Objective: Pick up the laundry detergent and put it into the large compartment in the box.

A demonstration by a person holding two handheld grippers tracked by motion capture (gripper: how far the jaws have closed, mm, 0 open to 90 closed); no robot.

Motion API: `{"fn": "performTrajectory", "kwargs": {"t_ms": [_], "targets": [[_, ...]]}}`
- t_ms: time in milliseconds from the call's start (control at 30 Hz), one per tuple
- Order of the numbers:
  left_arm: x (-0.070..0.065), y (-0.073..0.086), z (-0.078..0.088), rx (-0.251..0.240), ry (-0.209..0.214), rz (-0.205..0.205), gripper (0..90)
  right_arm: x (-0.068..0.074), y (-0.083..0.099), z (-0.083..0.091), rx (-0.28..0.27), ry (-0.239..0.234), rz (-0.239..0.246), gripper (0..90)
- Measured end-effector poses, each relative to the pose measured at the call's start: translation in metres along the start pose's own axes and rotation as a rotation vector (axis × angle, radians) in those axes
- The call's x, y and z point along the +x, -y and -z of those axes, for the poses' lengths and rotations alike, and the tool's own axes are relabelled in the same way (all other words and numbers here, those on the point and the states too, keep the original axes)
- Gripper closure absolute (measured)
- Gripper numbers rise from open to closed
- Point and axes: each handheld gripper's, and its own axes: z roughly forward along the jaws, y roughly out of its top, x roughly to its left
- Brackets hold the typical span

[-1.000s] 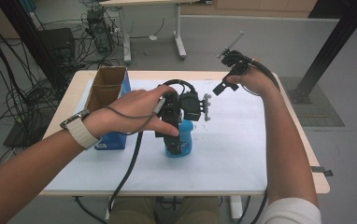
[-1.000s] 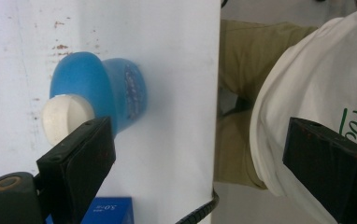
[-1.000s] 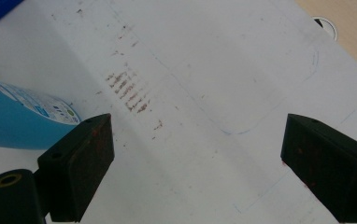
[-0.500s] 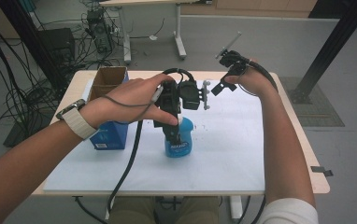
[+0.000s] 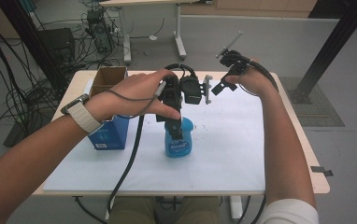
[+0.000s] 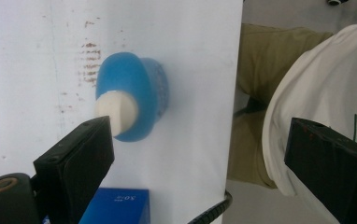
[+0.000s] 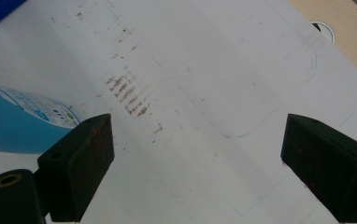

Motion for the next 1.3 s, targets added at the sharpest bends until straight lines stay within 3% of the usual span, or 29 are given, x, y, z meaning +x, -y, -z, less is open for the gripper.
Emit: {"fn": "performTrajectory", "kwargs": {"t_ms": [400,867,1300], "targets": [[0.014,0.001,-0.011,0.008,-0.025,0.039,8.9,0.0,-0.001,-0.001,-0.002,0.009,-0.002,9.3],[0.023,0.001,-0.029,0.025,-0.053,0.055,8.9,-0.001,-0.003,-0.004,-0.004,0.008,0.007,9.3],[0.03,-0.001,-0.04,0.031,-0.049,0.067,8.9,-0.001,-0.004,-0.005,-0.002,0.001,0.007,9.3]]}}
